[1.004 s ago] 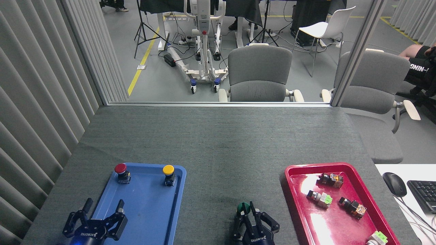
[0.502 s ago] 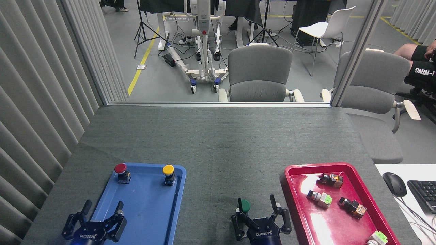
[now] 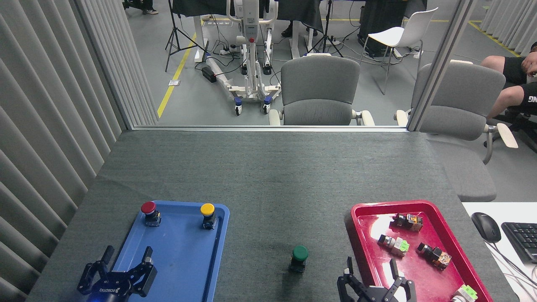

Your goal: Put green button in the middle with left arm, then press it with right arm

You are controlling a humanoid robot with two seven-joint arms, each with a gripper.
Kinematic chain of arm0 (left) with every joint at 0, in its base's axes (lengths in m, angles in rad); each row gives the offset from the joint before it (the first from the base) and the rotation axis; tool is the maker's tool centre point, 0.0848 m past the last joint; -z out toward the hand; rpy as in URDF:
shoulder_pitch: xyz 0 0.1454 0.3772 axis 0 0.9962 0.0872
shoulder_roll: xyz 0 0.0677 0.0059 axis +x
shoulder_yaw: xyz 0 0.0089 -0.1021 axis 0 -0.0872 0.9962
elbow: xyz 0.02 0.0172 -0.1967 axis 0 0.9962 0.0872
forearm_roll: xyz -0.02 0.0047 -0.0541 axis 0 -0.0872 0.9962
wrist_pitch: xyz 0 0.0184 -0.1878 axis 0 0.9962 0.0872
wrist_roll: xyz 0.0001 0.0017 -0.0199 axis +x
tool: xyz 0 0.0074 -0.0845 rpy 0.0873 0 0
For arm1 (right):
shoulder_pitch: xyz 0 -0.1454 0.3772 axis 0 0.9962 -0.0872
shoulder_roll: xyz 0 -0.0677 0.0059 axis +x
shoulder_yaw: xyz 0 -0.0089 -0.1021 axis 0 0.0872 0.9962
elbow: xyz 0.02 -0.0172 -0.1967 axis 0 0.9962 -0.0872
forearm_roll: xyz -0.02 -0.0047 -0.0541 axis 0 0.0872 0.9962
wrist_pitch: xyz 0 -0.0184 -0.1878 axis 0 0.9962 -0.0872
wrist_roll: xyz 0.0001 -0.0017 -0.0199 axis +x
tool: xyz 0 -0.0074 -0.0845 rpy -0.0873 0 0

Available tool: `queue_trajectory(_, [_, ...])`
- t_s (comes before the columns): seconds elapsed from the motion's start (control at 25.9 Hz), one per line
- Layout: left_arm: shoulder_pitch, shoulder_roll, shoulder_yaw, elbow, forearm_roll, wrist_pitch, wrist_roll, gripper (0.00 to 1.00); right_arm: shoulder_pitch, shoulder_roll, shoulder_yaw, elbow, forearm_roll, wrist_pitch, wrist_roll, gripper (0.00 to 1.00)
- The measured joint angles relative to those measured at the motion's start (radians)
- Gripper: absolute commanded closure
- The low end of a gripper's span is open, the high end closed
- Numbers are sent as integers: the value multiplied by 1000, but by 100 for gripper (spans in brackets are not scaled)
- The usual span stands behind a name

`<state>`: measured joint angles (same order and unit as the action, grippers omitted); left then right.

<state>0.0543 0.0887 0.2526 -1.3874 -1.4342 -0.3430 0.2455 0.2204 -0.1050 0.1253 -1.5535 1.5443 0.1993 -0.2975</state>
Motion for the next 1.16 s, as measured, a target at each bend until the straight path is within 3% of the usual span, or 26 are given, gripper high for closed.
queue_trajectory(1.16, [-14, 1, -112, 7, -3, 71, 3, 1, 16, -4, -39, -28, -23, -10, 37, 1])
